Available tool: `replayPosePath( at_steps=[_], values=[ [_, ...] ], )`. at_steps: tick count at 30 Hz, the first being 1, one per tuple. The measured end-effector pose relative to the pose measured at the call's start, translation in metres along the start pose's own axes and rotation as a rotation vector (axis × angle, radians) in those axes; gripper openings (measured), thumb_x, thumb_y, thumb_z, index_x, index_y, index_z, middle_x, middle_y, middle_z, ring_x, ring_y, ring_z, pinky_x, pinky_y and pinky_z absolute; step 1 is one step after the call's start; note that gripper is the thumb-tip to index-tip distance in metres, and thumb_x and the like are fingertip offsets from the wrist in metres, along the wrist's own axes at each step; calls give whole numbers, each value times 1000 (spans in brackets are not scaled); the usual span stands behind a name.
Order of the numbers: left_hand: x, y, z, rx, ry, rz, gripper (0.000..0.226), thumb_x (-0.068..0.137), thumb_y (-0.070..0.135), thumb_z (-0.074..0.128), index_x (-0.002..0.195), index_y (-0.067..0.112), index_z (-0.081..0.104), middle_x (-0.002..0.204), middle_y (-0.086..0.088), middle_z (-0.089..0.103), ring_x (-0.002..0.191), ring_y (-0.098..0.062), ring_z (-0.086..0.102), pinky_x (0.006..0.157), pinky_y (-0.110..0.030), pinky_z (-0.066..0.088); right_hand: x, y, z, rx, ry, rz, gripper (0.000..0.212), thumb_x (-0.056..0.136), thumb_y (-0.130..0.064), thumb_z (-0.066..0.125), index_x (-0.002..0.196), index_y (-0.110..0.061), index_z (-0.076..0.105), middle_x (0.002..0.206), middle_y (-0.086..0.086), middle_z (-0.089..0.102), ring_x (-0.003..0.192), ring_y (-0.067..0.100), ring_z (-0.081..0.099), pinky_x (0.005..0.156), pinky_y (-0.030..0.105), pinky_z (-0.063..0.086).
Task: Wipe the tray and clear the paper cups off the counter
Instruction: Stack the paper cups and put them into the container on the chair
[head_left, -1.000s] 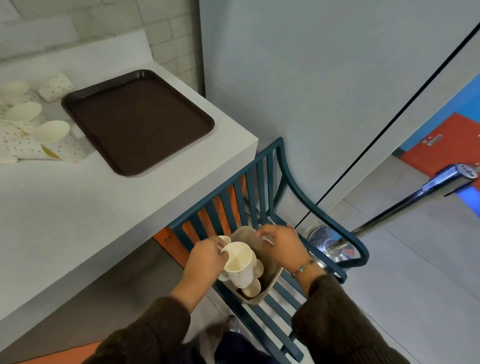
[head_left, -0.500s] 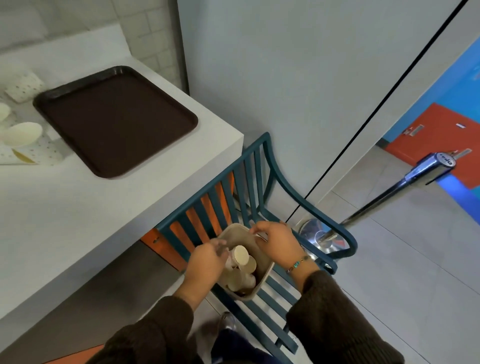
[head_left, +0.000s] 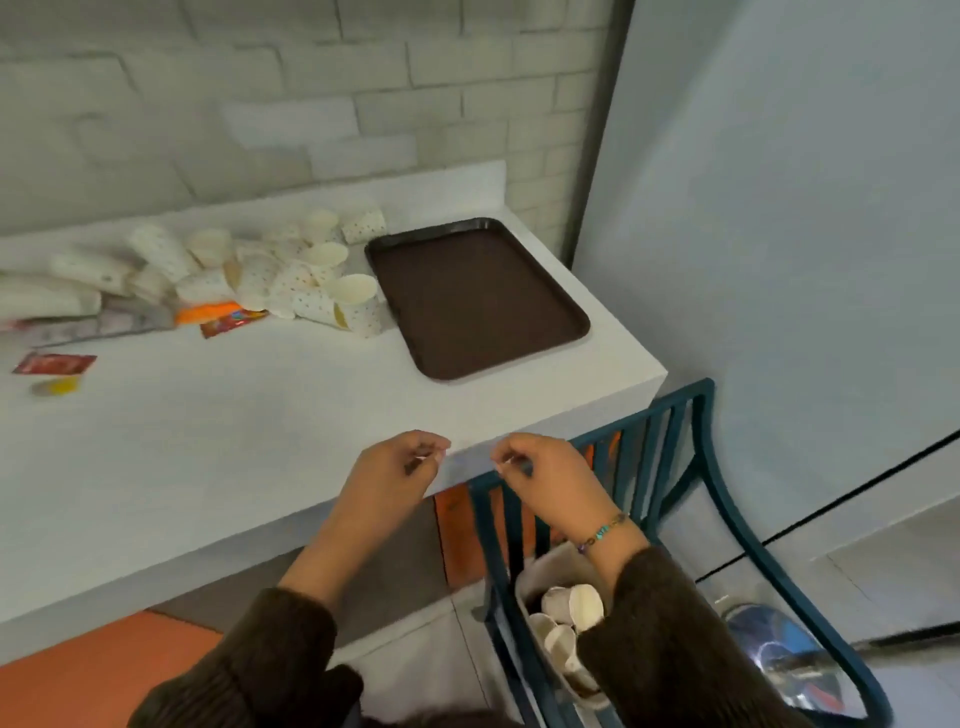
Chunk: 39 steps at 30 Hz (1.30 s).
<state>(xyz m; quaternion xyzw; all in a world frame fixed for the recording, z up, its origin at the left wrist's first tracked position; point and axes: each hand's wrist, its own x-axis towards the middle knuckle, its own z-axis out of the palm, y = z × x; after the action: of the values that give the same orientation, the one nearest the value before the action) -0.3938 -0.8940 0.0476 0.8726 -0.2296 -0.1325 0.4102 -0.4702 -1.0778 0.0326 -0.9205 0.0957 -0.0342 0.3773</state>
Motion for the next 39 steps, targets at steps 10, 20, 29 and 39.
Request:
replayPosePath(
  at_steps=[10, 20, 29, 39],
  values=[
    [-24, -90, -156, -99, 297, -174, 18, 89, 27, 58, 89, 44, 63, 91, 23, 67, 87, 4, 63, 74, -4, 40, 89, -138, 82, -3, -133, -265, 17, 90, -28, 56, 106, -29, 63, 91, -14, 64, 84, 3, 59, 76, 9, 43],
    [-18, -204, -317, -185, 390, -238, 24, 86, 18, 60, 82, 41, 66, 85, 12, 72, 83, 2, 64, 74, -12, 43, 189, -270, 196, -2, -148, -272, 15, 89, -25, 58, 102, -29, 64, 92, -13, 64, 85, 8, 61, 81, 21, 49],
    [-14, -283, -412, -151, 431, -260, 29, 88, 14, 57, 85, 42, 63, 89, 14, 70, 85, -2, 64, 73, -10, 41, 253, -336, 259, -50, -172, -230, 14, 90, -24, 57, 101, -27, 64, 92, -14, 63, 82, 8, 61, 78, 22, 48],
    [-2, -324, -437, -190, 486, -322, 24, 88, 9, 57, 91, 31, 67, 91, 8, 71, 86, -6, 65, 73, -11, 41, 373, -361, 276, -348, -134, -305, 33, 86, -15, 57, 119, -16, 59, 128, 6, 54, 105, 24, 57, 84, 24, 44]
  ],
)
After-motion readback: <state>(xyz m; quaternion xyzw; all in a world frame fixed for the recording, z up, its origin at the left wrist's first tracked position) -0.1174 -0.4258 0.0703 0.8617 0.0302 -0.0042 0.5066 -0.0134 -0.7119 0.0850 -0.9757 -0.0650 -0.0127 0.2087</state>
